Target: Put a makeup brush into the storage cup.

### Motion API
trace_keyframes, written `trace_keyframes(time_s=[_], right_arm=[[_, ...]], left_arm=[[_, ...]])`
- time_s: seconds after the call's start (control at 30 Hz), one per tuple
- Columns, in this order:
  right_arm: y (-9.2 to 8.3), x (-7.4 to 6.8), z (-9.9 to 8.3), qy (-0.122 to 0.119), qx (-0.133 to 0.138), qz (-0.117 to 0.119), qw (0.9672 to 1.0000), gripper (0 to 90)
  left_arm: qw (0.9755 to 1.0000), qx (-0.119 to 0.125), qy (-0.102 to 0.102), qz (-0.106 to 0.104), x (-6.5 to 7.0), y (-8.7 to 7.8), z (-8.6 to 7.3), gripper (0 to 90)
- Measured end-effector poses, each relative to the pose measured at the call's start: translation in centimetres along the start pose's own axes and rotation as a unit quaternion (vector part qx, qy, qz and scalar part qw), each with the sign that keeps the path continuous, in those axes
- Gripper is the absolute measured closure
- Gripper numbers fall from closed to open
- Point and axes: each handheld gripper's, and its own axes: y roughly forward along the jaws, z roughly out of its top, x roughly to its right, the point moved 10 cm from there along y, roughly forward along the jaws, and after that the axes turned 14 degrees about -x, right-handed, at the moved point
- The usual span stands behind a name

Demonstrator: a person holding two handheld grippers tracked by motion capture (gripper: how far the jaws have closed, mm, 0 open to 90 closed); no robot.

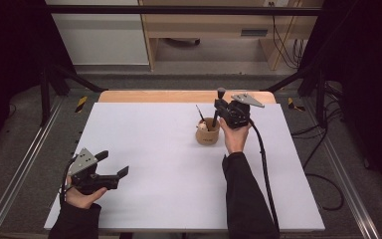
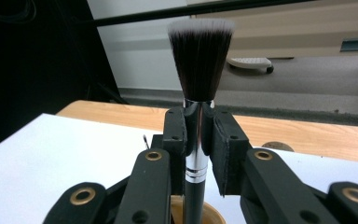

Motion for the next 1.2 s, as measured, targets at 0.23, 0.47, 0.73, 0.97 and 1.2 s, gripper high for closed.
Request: trace_keyframes(time_s=[0.23, 0.47, 0.73, 0.97, 1.2], right_arm=[[0.9, -0.1, -0.8, -0.003, -0.015, -0.002, 0.9999, 77.6], [1.4, -0.2, -1.3, -0.001, -0.026, -0.001, 0.9996, 77.6], [2.0, 0.0, -2.1, -0.001, -0.046, -0.006, 0.9989, 77.6], [2.3, 0.3, -3.0, 0.001, -0.064, -0.008, 0.9979, 77.5], [2.6, 0.3, -3.8, -0.004, -0.084, -0.008, 0.9964, 77.5]], left_arm=[[1.0, 0.0, 0.001, 0.0, 0.0, 0.0, 0.0, 7.5], [1.0, 0.0, 0.002, 0.001, 0.0, 0.0, 0.0, 7.5], [1.0, 0.0, 0.002, 0.002, 0.0, 0.0, 0.0, 7.6], [1.0, 0.0, 0.002, 0.001, 0.1, 0.0, 0.0, 7.6], [1.0, 0.0, 0.001, 0.001, 0.1, 0.0, 0.0, 7.6]])
